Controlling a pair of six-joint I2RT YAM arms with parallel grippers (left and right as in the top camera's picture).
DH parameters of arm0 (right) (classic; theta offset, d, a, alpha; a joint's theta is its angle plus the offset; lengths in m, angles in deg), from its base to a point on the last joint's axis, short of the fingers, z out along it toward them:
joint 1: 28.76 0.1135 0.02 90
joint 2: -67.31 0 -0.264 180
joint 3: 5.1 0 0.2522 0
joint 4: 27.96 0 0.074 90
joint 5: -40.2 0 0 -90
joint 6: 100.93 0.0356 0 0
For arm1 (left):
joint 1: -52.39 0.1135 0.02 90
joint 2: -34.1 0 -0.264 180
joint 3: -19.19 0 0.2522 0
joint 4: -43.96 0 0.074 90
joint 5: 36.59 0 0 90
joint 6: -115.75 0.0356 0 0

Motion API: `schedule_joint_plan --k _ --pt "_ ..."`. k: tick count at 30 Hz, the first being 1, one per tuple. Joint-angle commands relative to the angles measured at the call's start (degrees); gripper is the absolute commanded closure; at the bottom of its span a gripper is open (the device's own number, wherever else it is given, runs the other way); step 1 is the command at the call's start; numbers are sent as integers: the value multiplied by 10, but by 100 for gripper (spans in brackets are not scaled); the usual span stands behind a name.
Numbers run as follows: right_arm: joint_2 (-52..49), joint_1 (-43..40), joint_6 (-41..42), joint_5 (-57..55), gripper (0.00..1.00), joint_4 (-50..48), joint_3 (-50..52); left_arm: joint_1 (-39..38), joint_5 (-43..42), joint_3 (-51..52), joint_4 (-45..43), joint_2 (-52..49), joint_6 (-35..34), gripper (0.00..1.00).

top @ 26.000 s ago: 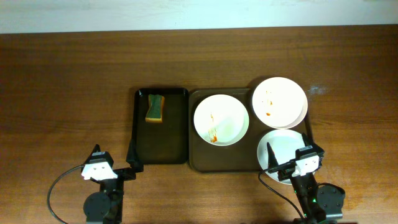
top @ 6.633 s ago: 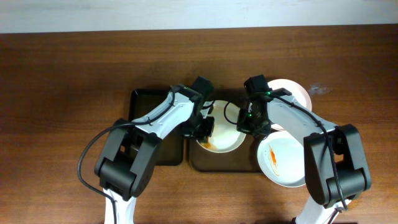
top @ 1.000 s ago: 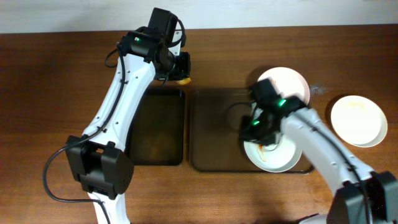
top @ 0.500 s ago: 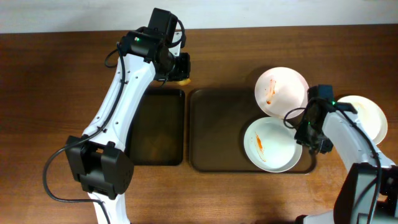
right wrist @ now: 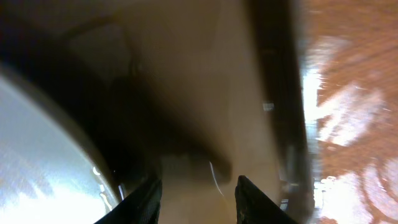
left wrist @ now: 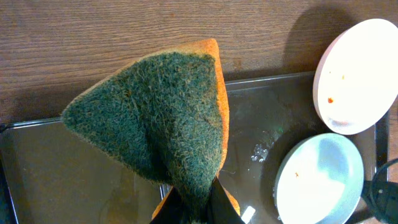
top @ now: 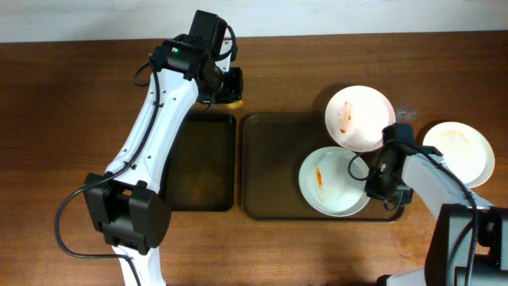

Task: Clean dirty plates on tray and stack at the side
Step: 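Grip the lower-right sauce plate with right gripper and slide it onto the tray center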

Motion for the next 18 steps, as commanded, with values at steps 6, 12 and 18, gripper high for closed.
schedule_joint_plan --k 6,12,18 --pt "-4 137 -46 24 54 -50 -13 3 2 -1 -1 5 9 100" --pt "-4 187 -11 126 53 -106 -14 3 2 -1 0 5 9 100" --pt "-4 187 -7 143 54 -50 -115 3 2 -1 -3 5 9 100"
